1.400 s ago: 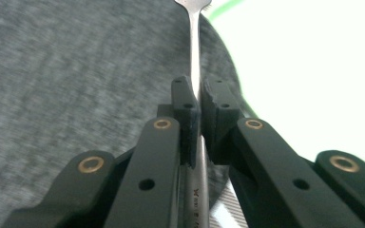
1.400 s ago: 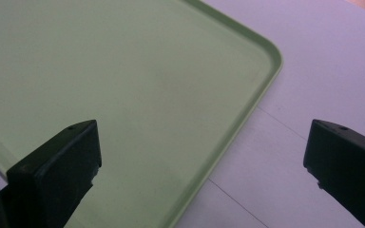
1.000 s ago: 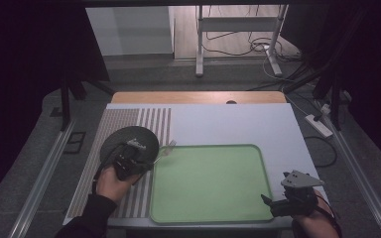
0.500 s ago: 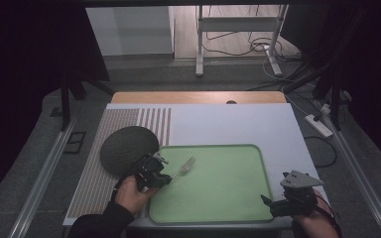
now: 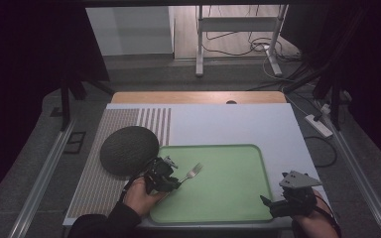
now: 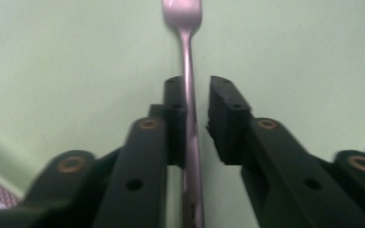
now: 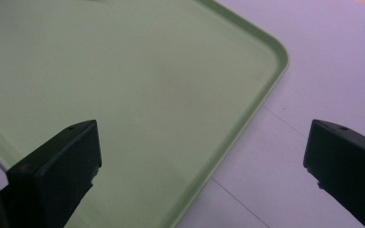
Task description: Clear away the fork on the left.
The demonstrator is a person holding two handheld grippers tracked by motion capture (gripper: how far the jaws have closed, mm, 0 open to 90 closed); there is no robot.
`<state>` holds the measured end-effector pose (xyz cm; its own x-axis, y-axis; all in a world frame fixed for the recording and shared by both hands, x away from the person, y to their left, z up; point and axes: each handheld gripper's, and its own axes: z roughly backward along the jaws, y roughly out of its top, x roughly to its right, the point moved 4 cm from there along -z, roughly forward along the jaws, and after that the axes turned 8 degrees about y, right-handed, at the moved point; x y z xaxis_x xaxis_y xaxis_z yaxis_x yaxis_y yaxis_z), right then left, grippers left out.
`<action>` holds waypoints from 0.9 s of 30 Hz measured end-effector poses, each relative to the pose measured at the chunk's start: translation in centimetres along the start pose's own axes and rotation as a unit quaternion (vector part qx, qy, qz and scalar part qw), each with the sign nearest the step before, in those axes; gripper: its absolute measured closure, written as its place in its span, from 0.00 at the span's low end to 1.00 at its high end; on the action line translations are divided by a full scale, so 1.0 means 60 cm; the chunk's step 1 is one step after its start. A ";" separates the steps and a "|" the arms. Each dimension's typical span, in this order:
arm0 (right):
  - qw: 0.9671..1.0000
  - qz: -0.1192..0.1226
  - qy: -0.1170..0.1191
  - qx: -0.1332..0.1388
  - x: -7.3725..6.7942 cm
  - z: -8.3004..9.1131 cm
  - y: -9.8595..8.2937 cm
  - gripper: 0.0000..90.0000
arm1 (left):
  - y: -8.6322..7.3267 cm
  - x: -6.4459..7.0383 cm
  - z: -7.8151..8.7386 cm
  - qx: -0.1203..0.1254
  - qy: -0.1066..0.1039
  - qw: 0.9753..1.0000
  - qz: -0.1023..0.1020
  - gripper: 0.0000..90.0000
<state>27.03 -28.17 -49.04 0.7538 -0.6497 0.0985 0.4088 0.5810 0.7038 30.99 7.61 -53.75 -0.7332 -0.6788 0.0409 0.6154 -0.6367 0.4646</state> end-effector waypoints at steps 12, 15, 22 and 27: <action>1.000 0.000 0.001 0.000 0.000 0.000 0.000 0.00 | 0.043 0.009 -0.039 -0.016 -0.006 0.999 -0.035 0.98; 1.000 0.002 0.001 0.001 0.000 0.000 0.000 0.00 | 0.040 -0.001 -0.037 -0.019 0.000 0.999 -0.026 0.98; 1.000 0.003 0.001 0.002 -0.001 0.000 0.000 0.00 | 0.025 -0.036 -0.028 -0.024 0.016 1.000 0.006 0.98; 1.000 0.003 0.001 0.002 -0.001 0.000 0.000 0.00 | 0.012 -0.062 -0.022 -0.024 0.009 0.999 0.029 0.98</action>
<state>27.00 -28.12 -49.06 0.7572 -0.6452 0.1016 0.4020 0.5829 0.7061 34.56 9.20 -54.74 -0.6906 -0.7214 0.0514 0.6705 -0.6119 0.4195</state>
